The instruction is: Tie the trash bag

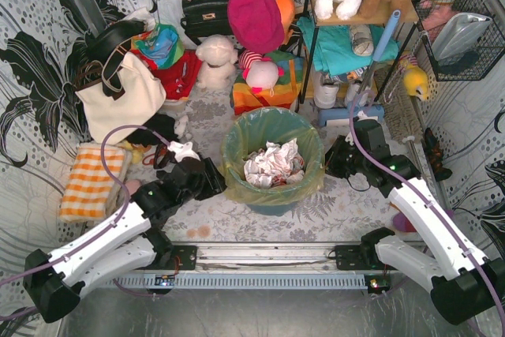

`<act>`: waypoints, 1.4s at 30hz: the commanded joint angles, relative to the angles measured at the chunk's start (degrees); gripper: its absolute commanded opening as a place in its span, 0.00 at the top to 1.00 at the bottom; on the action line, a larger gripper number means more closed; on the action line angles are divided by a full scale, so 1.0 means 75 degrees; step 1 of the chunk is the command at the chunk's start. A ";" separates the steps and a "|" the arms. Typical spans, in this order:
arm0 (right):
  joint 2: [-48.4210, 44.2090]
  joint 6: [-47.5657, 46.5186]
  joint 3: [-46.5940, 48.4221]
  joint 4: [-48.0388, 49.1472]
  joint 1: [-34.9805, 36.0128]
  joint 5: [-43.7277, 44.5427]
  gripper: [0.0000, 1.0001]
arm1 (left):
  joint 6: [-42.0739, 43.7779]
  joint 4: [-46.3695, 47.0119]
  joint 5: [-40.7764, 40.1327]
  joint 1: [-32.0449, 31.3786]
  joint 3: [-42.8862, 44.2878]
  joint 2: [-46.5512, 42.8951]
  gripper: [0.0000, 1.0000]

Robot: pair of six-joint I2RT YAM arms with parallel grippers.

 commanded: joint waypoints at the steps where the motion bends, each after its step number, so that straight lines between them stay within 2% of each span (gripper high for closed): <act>1: -0.0126 0.0112 -0.0022 -0.0127 0.0037 -0.0098 1.00 | 0.0344 0.1163 -0.0378 0.0041 -0.0078 -0.0015 0.42; 7: -0.0126 0.0121 -0.0025 -0.0109 0.0033 -0.0122 1.00 | 0.0671 0.1134 -0.0488 0.0246 0.0159 0.0430 0.46; 13: -0.0107 0.0107 0.0017 -0.0123 0.0039 -0.0145 1.00 | 0.0838 0.1314 -0.0153 0.0720 -0.0085 0.0466 0.51; 20: -0.0020 0.0031 0.0133 -0.0233 0.0038 -0.0173 1.00 | 0.1217 0.2060 0.0359 0.1015 -0.0039 0.0540 0.50; 28: -0.0145 0.0072 0.0127 -0.0316 0.0039 -0.0112 1.00 | 0.1555 0.2294 0.0618 0.1080 0.0187 0.1021 0.49; 38: -0.0188 0.0072 0.0117 -0.0373 0.0036 -0.0053 1.00 | 0.1587 0.2144 0.0479 0.1137 0.0149 0.0814 0.56; 42: -0.0218 0.0058 0.0109 -0.0404 0.0039 -0.0030 1.00 | 0.1607 0.2075 0.0435 0.1134 0.0159 0.0707 0.65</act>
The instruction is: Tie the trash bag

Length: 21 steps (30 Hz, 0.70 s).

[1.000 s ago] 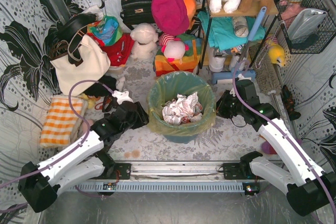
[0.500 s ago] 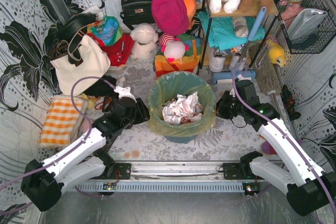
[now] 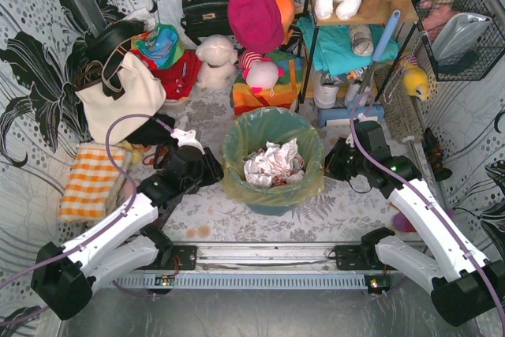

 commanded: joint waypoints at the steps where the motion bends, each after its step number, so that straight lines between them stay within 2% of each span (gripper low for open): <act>1: -0.0139 0.0049 0.0115 -0.0137 0.0039 0.0053 1.00 | 0.0154 0.0233 -0.0125 0.0036 0.0236 -0.0183 0.68; 7: -0.0412 0.0018 0.0152 -0.0190 0.0033 0.0163 1.00 | 0.0212 -0.0243 -0.0013 0.0035 0.0509 -0.0466 1.00; 21: -0.1368 0.0169 0.0270 -0.0440 0.0039 0.0135 1.00 | 0.0243 -0.1837 0.0389 0.0035 0.1355 -0.1612 1.00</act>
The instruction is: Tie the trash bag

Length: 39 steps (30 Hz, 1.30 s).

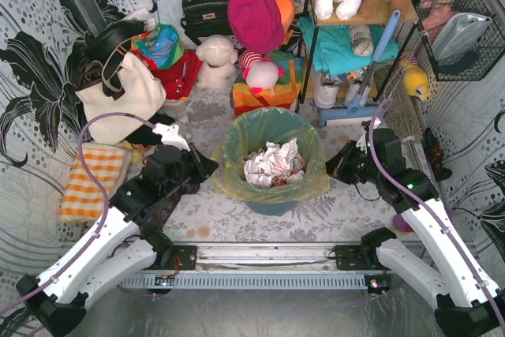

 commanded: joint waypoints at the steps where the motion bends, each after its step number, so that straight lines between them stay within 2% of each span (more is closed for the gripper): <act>1: -0.0242 0.0160 0.0247 -0.0292 0.0039 0.0039 1.00 | 0.0162 -0.0534 0.0121 0.0032 0.0377 -0.0137 1.00; 17: -0.0522 0.0482 0.1097 -0.0188 0.0039 -0.0183 1.00 | 0.0251 -0.1036 0.0380 0.0035 0.1817 -0.0359 1.00; 31: -0.0339 0.0617 0.1645 0.0285 0.0038 -0.0378 1.00 | 0.0176 -0.0409 0.0585 0.0035 0.2342 0.0065 1.00; 39: 0.0057 0.0695 0.1932 0.1051 0.0036 -0.0831 1.00 | 0.0208 0.0355 0.0825 0.0032 0.2302 0.0571 1.00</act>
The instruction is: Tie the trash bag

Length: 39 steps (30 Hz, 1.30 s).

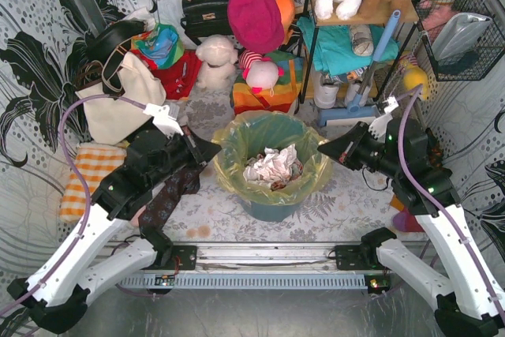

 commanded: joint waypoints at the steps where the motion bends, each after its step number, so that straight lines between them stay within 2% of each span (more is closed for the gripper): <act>1: 0.0321 0.0120 0.0463 0.0895 0.0039 -0.0478 1.00 | 0.0112 0.1010 0.0239 0.0032 0.0215 0.0333 1.00; 7: 0.0864 0.0185 0.0719 0.1754 0.0038 -0.0849 1.00 | 0.0317 0.1492 0.0332 0.0034 0.0546 0.0913 1.00; 13: 0.1220 0.0313 0.0842 0.2389 0.0039 -0.1193 1.00 | 0.0650 0.1217 0.0224 0.0032 0.1188 0.1385 1.00; 20: 0.1226 0.0542 0.1013 0.2896 0.0042 -0.1594 1.00 | 0.0637 0.0417 -0.0017 0.0032 0.1657 0.1284 1.00; 32: 0.1287 0.0827 0.0965 0.3563 0.0061 -0.1777 1.00 | 0.0644 0.0368 0.0176 0.0033 0.1915 0.1261 1.00; 39: 0.1106 0.0992 -0.0211 0.3656 0.0078 -0.1955 1.00 | 0.0697 0.0575 0.0463 0.0032 0.1410 0.1730 1.00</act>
